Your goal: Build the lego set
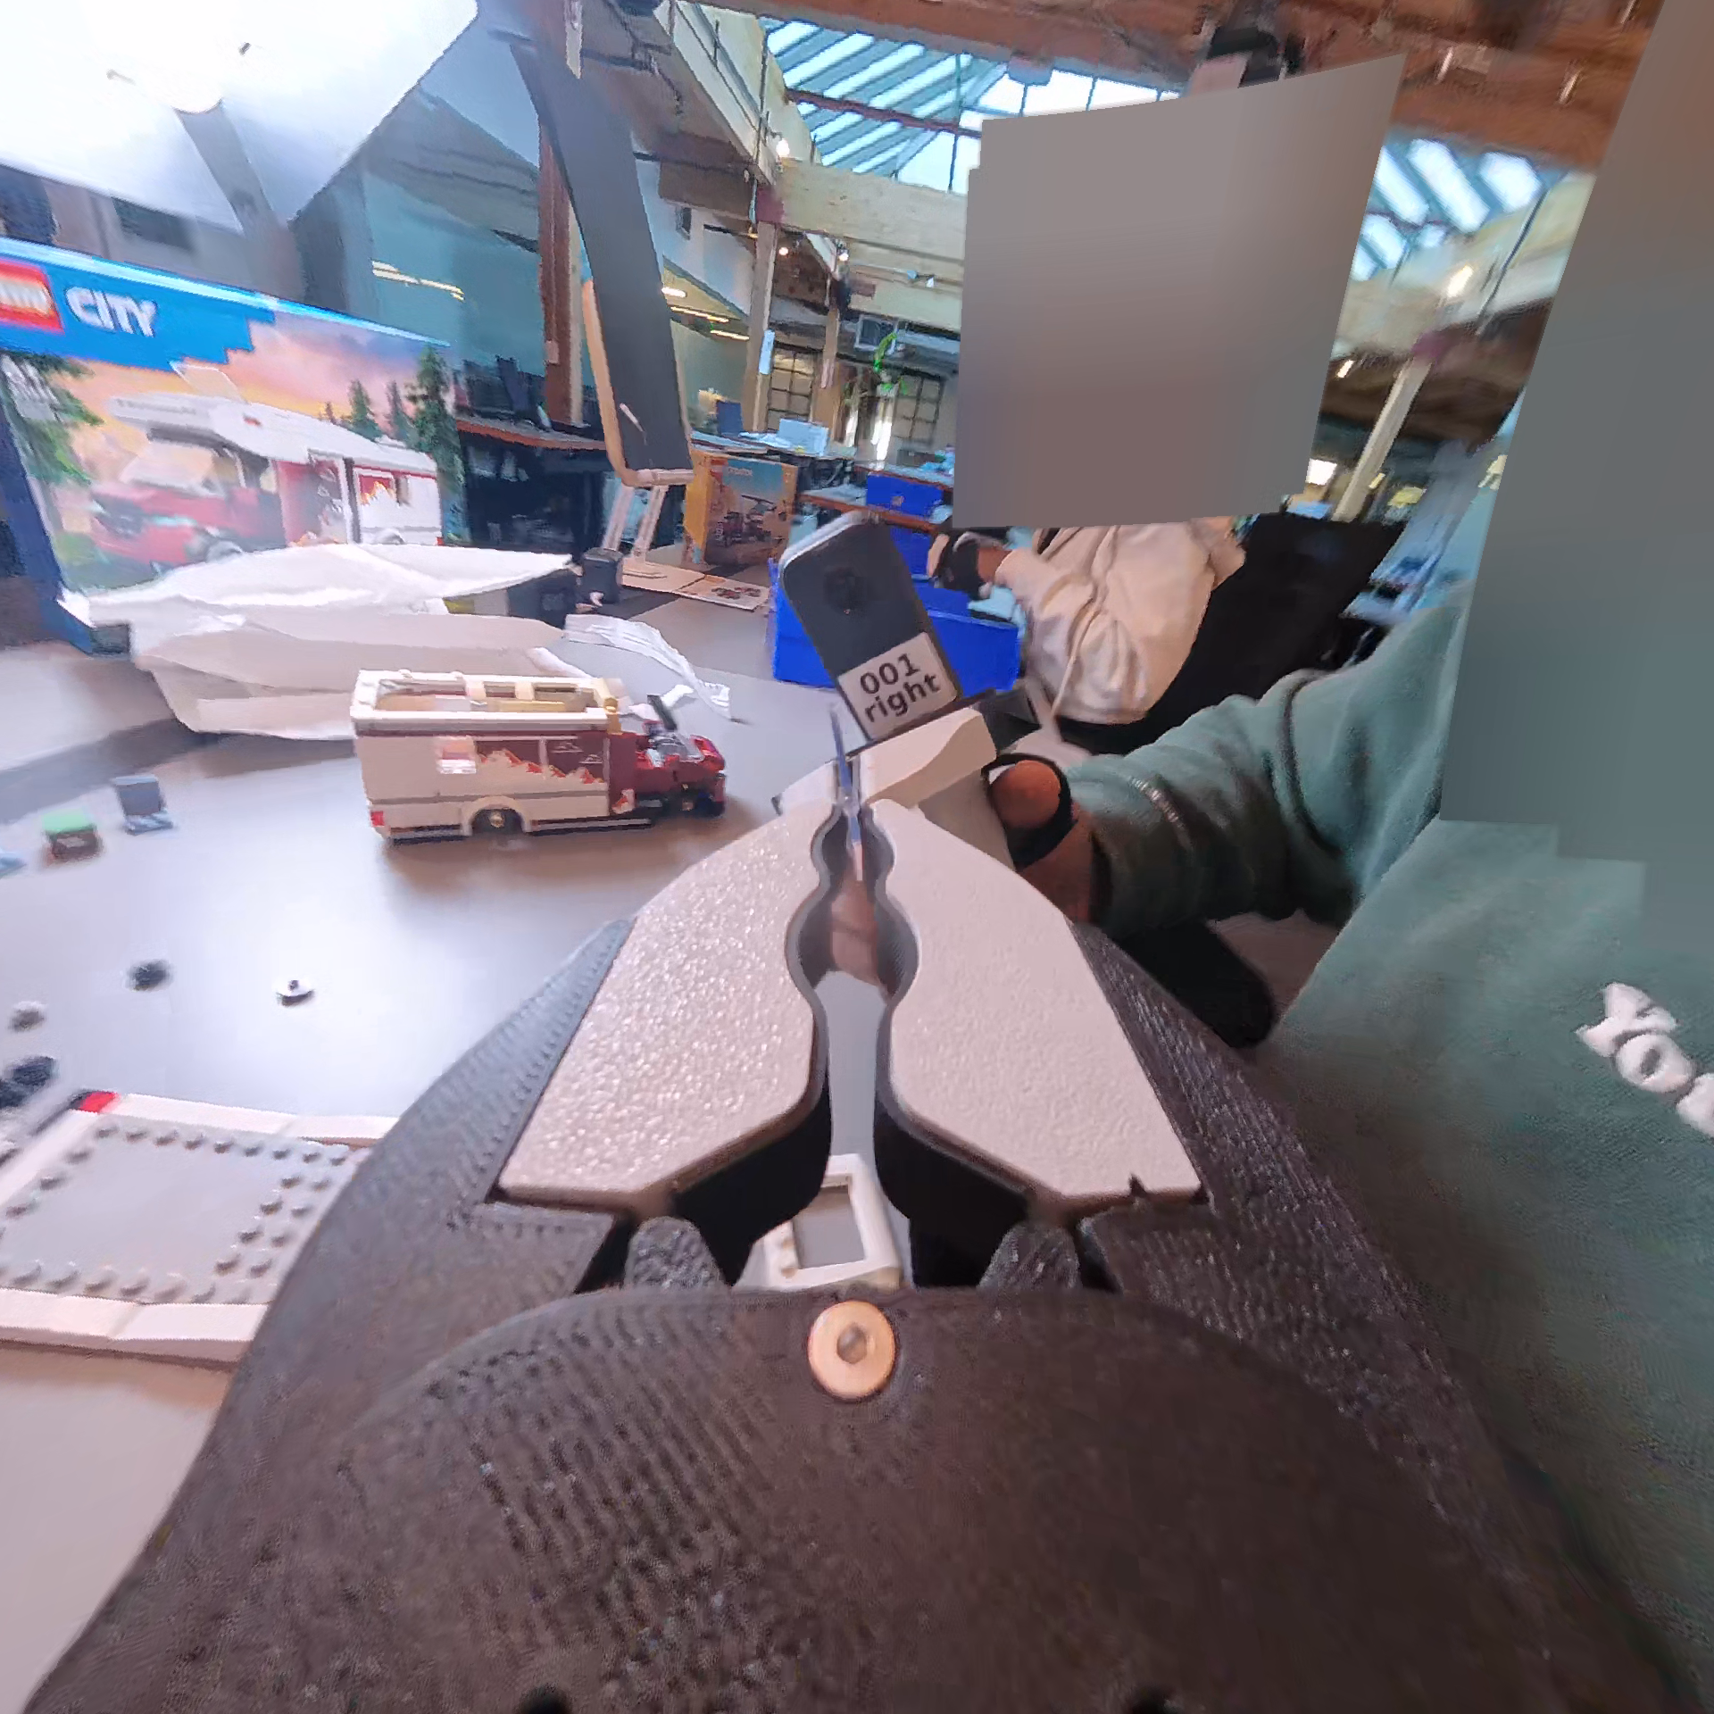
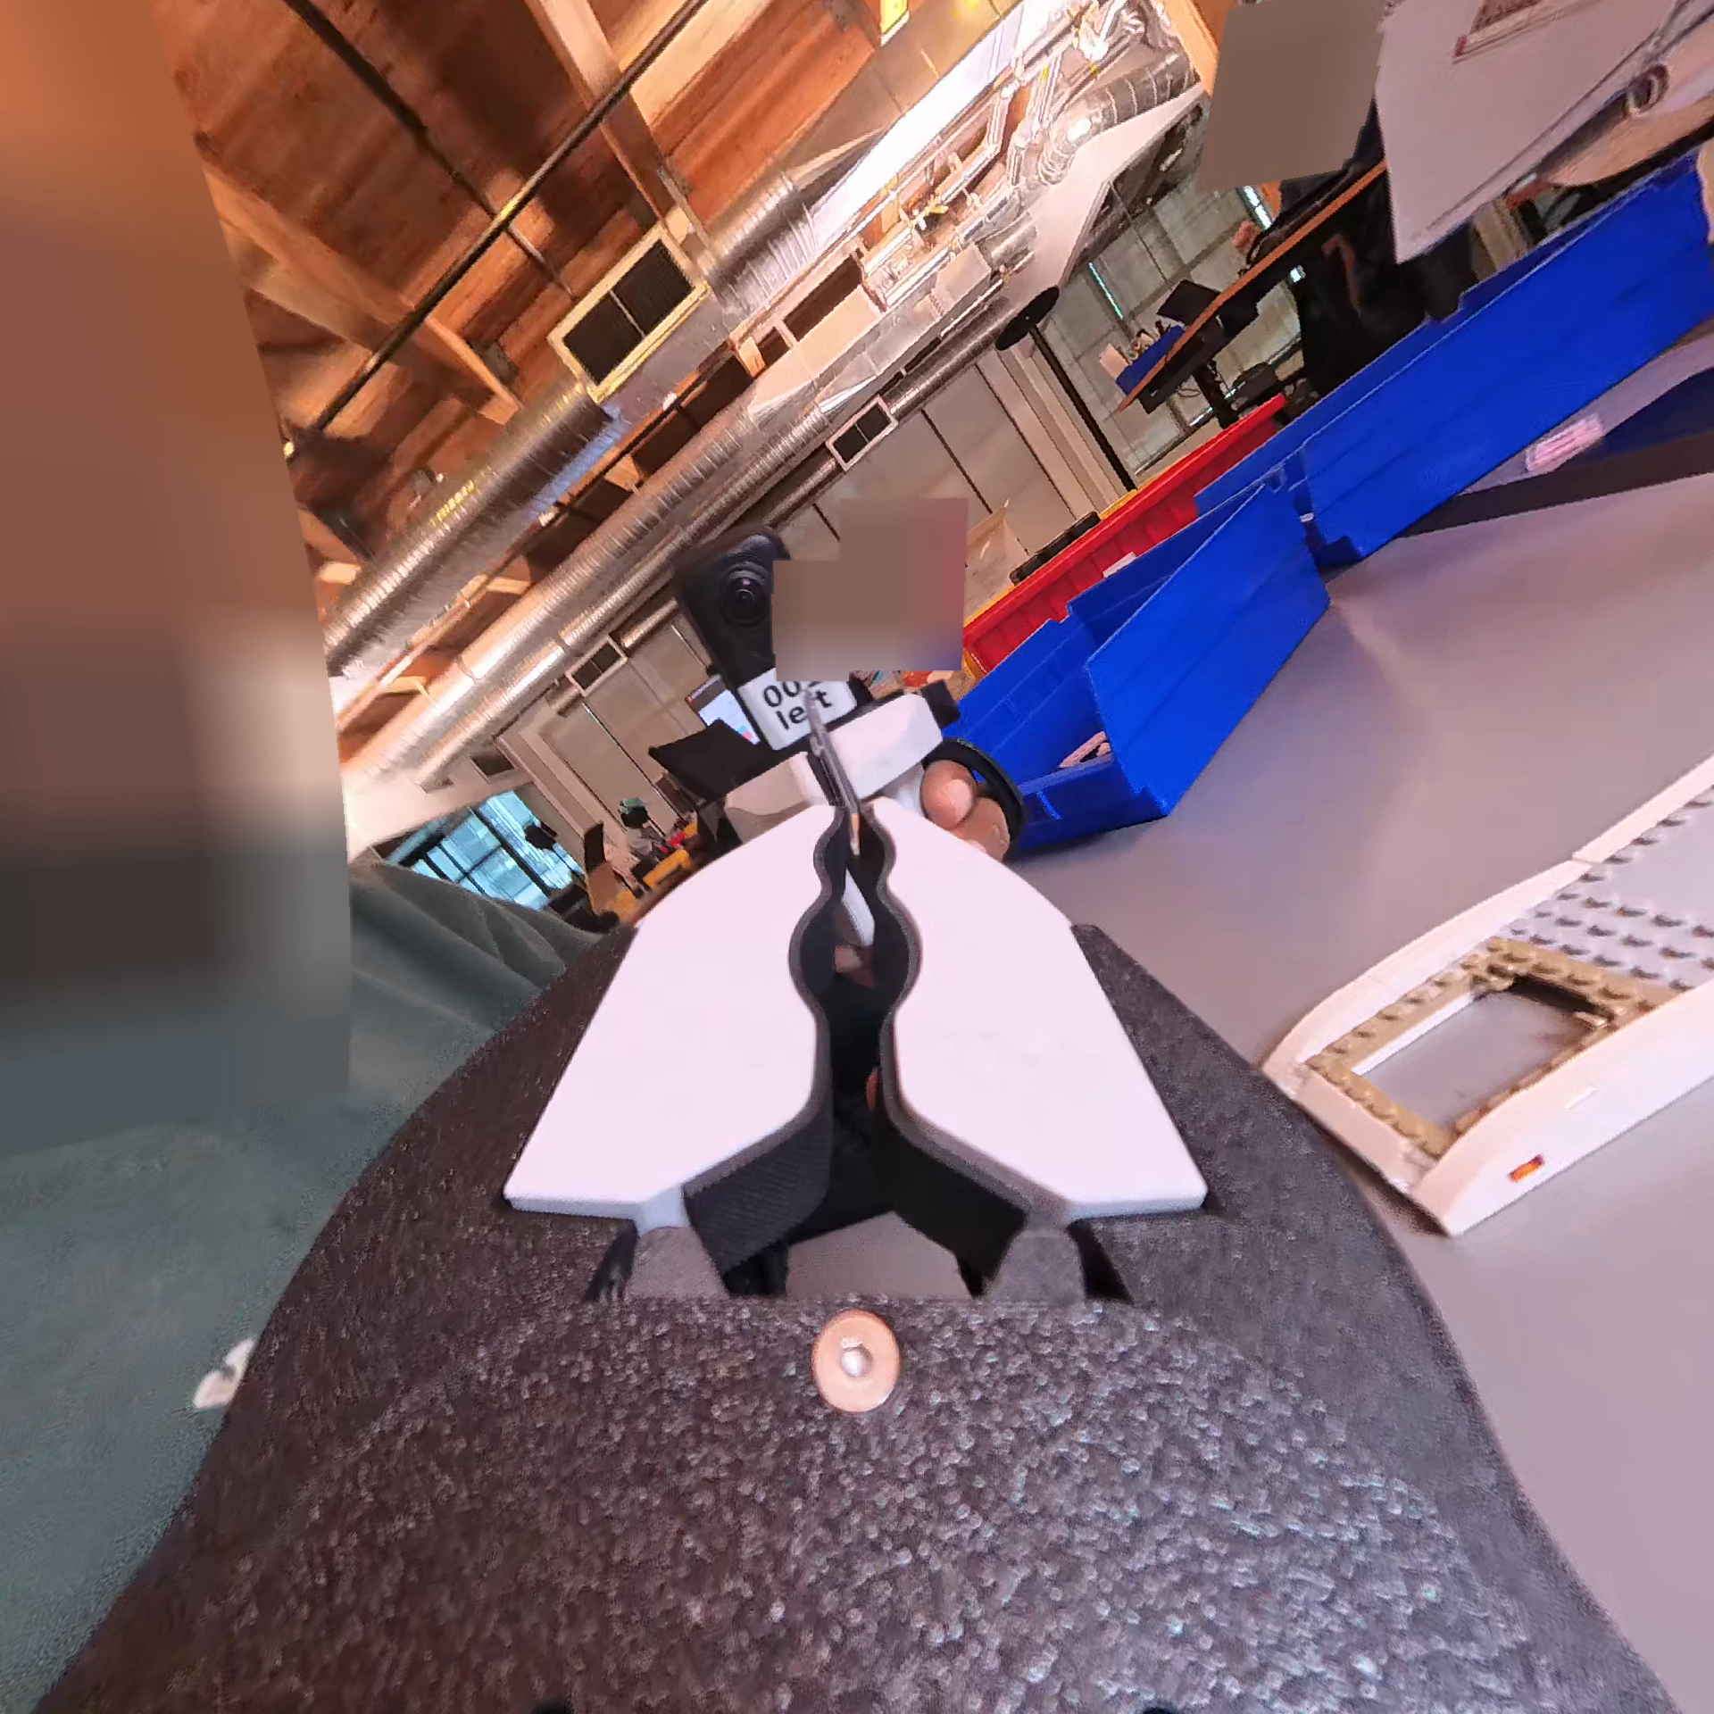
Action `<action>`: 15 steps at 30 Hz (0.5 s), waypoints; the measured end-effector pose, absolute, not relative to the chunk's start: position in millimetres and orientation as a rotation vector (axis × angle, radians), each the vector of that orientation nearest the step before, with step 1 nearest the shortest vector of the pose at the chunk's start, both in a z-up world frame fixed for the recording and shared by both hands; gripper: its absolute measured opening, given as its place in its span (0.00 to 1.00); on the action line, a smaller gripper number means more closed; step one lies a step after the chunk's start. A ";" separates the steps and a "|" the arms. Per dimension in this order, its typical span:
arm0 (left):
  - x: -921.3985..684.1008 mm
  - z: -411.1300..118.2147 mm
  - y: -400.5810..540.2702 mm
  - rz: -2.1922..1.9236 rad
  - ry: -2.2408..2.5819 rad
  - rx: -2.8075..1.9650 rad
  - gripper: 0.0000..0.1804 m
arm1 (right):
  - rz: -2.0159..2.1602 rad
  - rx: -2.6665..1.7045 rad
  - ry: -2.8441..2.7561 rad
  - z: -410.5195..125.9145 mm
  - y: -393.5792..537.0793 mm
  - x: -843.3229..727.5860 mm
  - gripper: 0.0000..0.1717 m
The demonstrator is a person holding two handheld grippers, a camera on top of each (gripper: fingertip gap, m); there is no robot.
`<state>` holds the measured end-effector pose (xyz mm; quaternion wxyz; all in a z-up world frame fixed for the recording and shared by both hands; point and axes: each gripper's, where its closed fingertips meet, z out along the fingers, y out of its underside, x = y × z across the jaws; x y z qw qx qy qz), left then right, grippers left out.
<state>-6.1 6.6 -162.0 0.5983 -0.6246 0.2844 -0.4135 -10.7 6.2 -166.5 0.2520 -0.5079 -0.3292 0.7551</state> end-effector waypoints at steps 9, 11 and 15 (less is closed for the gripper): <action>0.7 -166.2 0.8 -0.582 0.864 -1.372 0.01 | 1.718 -1.200 -1.177 -168.3 1.6 -6.1 0.03; 3.0 -169.1 -0.2 -0.531 0.898 -1.366 0.01 | 1.657 -1.165 -1.235 -168.2 -0.1 -4.8 0.07; 6.1 -172.7 -1.6 -0.484 0.938 -1.358 0.01 | 1.455 -1.076 -1.379 -168.5 -2.8 -2.2 0.07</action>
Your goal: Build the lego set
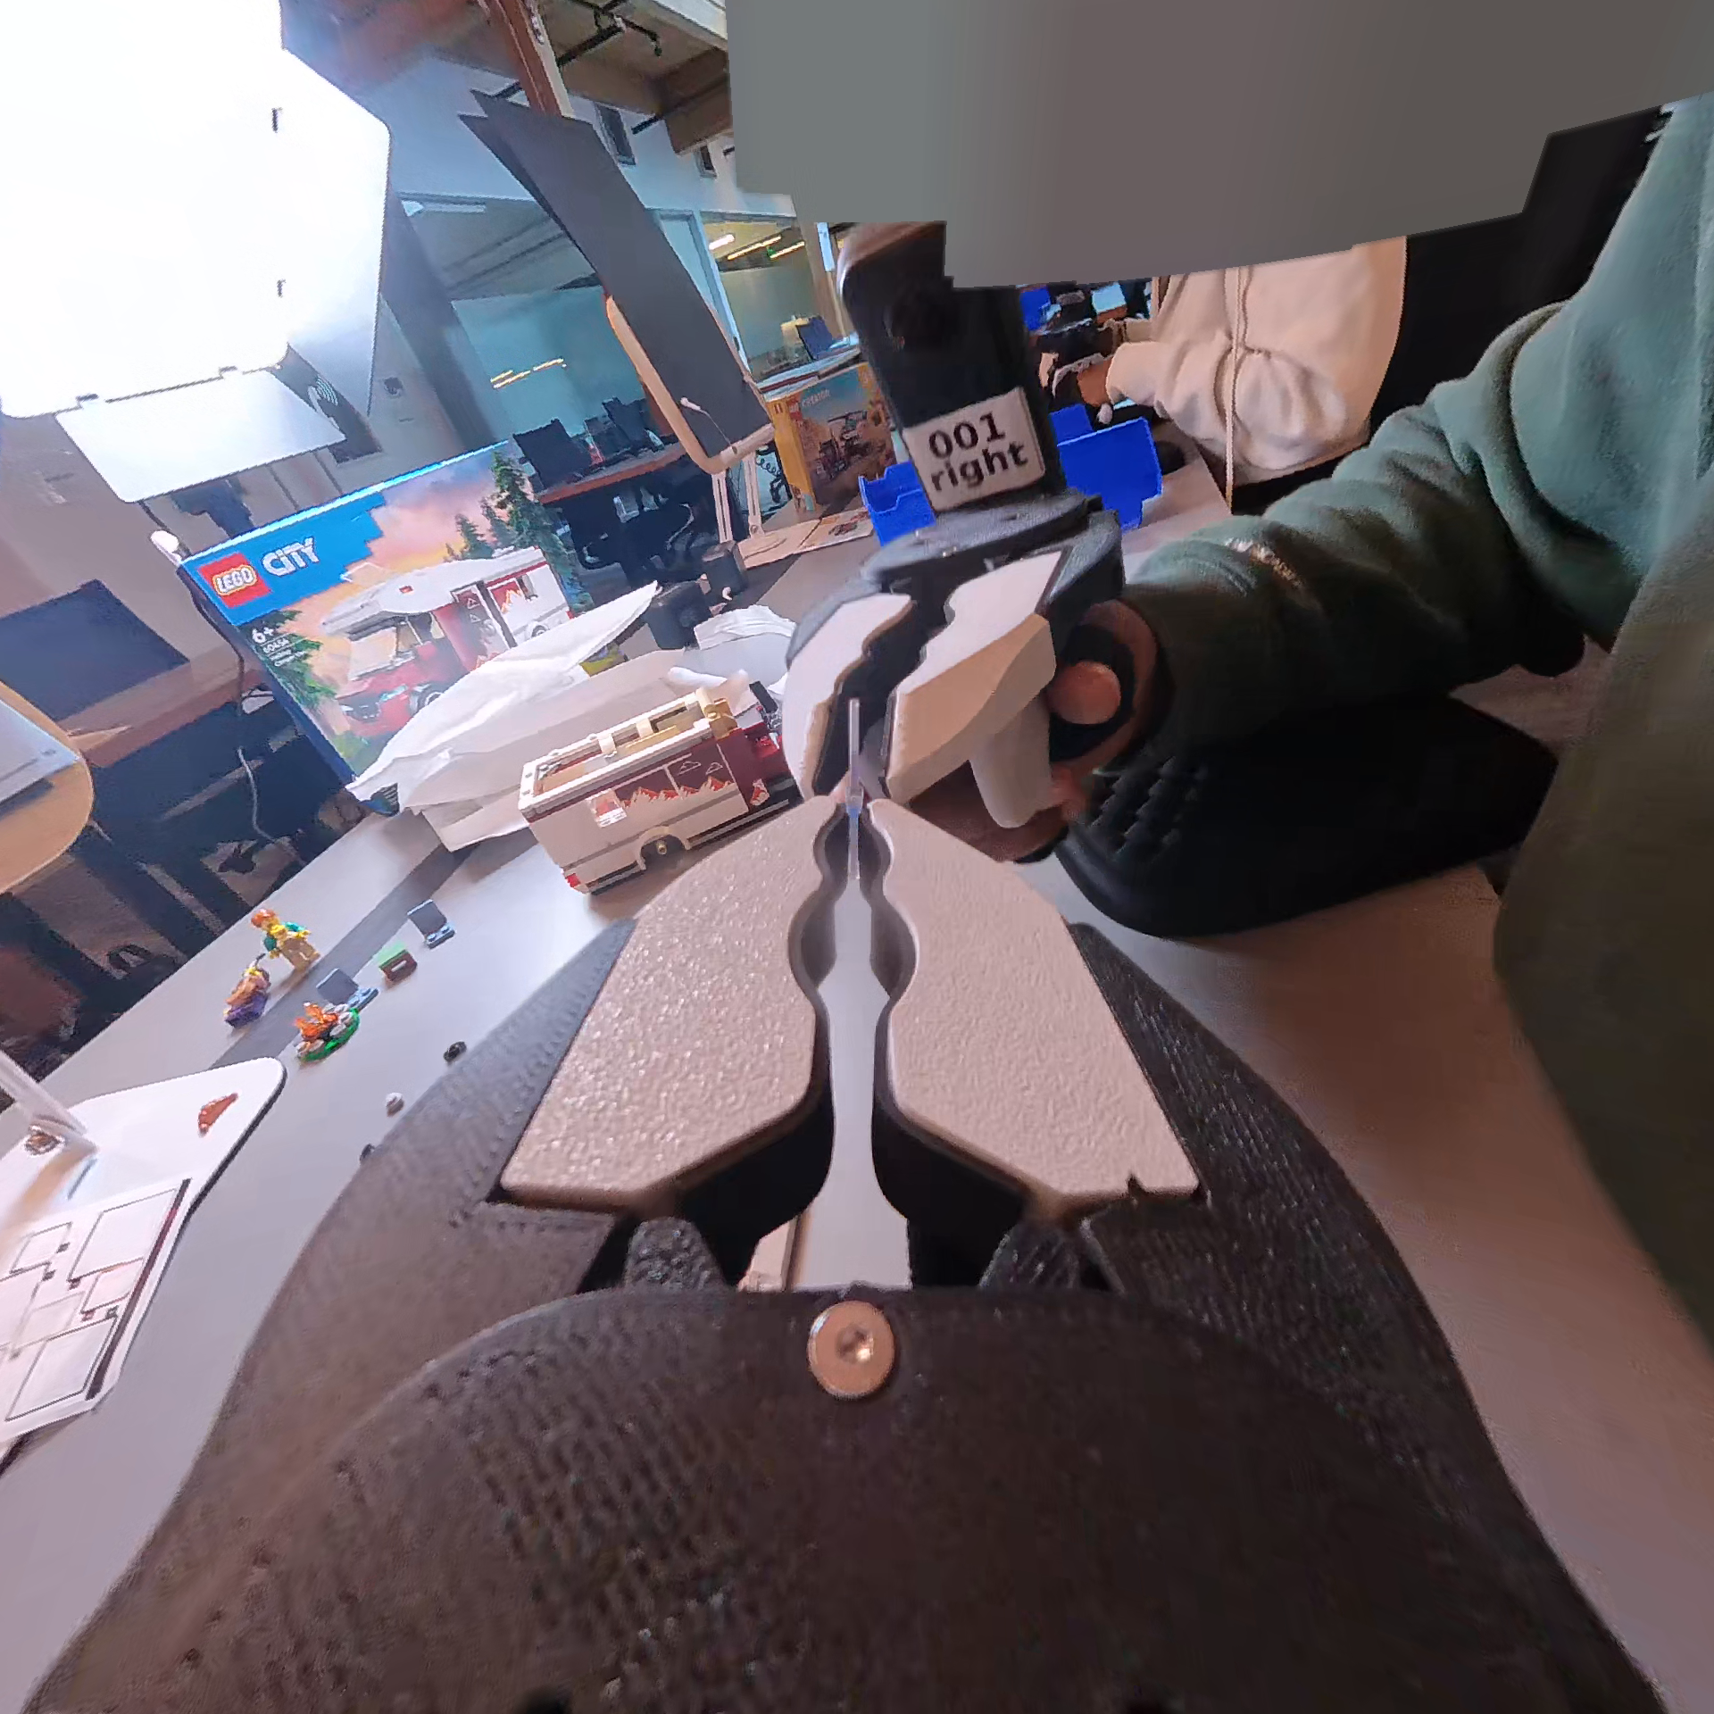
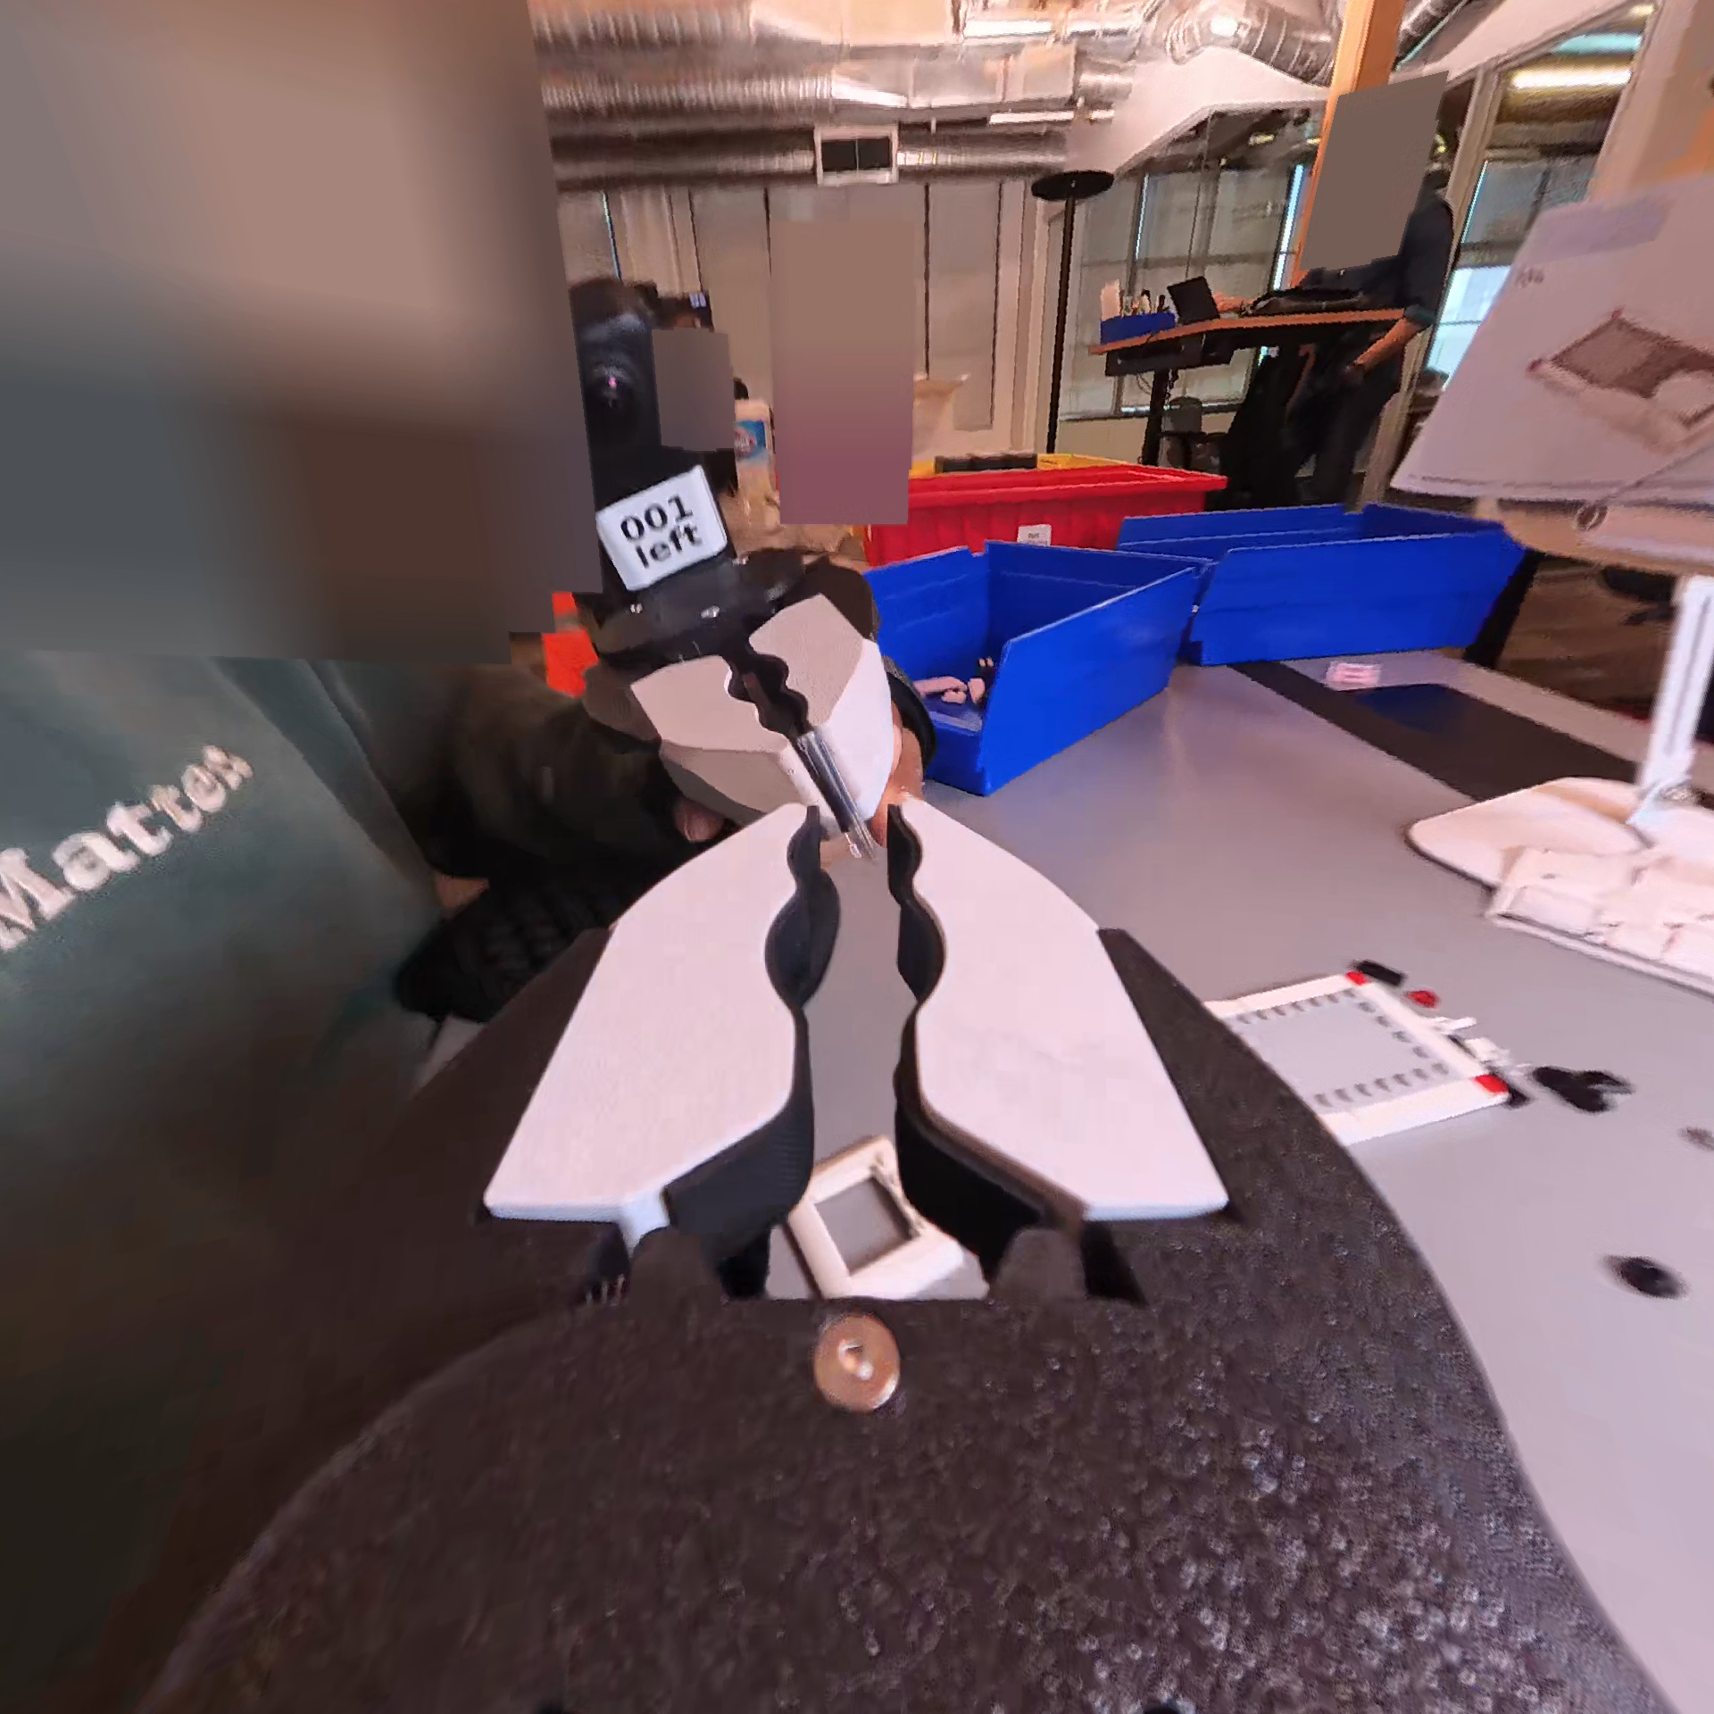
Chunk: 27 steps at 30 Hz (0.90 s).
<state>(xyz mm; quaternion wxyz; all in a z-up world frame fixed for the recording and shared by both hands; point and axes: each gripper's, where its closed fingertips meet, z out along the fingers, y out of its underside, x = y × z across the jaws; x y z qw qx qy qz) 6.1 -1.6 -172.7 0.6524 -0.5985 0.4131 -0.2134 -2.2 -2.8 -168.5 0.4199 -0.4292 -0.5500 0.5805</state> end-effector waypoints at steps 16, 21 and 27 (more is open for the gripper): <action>-29.5 -269.6 -2.5 -0.584 1.232 -1.852 0.20 | 0.551 -0.988 -1.983 -251.9 -0.9 1.4 0.00; -13.9 -304.8 -12.2 -0.519 1.399 -1.926 0.18 | 0.380 -0.972 -2.127 -277.8 -4.6 0.6 0.01; -8.4 -313.0 -12.2 -0.492 1.431 -1.953 0.15 | 0.164 -0.863 -2.242 -296.4 -3.9 -0.5 0.01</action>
